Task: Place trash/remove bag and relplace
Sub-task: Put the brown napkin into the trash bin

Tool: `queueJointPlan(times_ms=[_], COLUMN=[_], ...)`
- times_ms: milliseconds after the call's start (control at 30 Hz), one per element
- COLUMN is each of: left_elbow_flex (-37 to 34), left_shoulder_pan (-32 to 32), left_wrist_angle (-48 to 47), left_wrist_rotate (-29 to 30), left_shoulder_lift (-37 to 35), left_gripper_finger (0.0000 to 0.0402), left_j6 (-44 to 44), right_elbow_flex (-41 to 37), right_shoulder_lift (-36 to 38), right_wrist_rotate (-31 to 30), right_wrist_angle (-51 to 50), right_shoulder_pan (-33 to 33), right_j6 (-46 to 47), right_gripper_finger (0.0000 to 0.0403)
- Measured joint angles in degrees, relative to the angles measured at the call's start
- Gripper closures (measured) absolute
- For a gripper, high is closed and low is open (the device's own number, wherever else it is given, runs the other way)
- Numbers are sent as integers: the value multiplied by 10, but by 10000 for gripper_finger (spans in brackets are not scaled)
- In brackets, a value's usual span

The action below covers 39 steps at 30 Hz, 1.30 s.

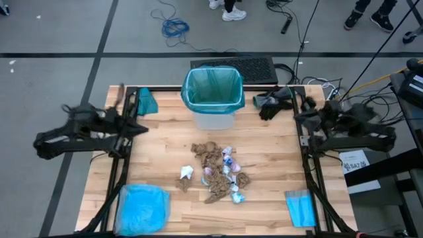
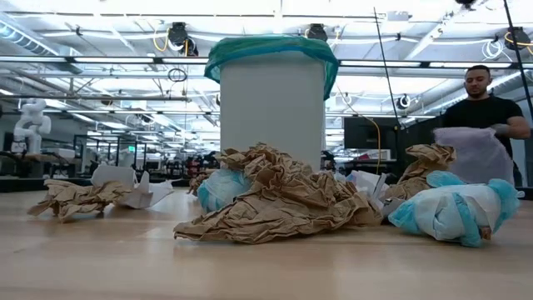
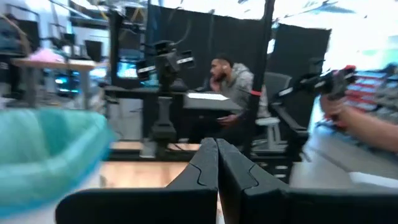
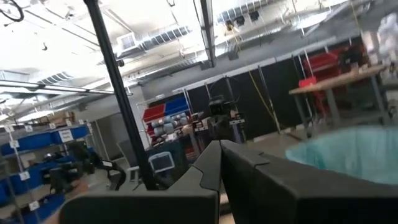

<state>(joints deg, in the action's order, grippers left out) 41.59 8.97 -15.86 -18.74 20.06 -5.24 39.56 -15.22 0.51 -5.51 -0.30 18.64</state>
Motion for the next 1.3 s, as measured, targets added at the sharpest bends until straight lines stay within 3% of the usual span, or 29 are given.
queueJointPlan(times_ms=[333, 600, 800, 1000, 1300], left_elbow_flex=[373, 564, 590, 590, 590], left_shoulder_pan=[0, 0, 0, 0, 0], left_wrist_angle=[-187, -363, -523, -614, -639], left_wrist_rotate=[61, 124, 207, 205, 204], left_shoulder_lift=[190, 330, 386, 437, 467], left_gripper_finger=[402, 402, 402, 402, 402], left_j6=[92, 124, 145, 148, 148], right_elbow_flex=[359, 583, 664, 667, 667], right_shoulder_lift=[-219, -383, -467, -506, -517], right_wrist_rotate=[-6, -7, -7, -6, -5], right_wrist_angle=[-174, -322, -481, -603, -632], right_shoulder_pan=[0, 0, 0, 0, 0], right_j6=[-80, -106, -102, -72, -72], right_gripper_finger=[403, 403, 403, 403, 403])
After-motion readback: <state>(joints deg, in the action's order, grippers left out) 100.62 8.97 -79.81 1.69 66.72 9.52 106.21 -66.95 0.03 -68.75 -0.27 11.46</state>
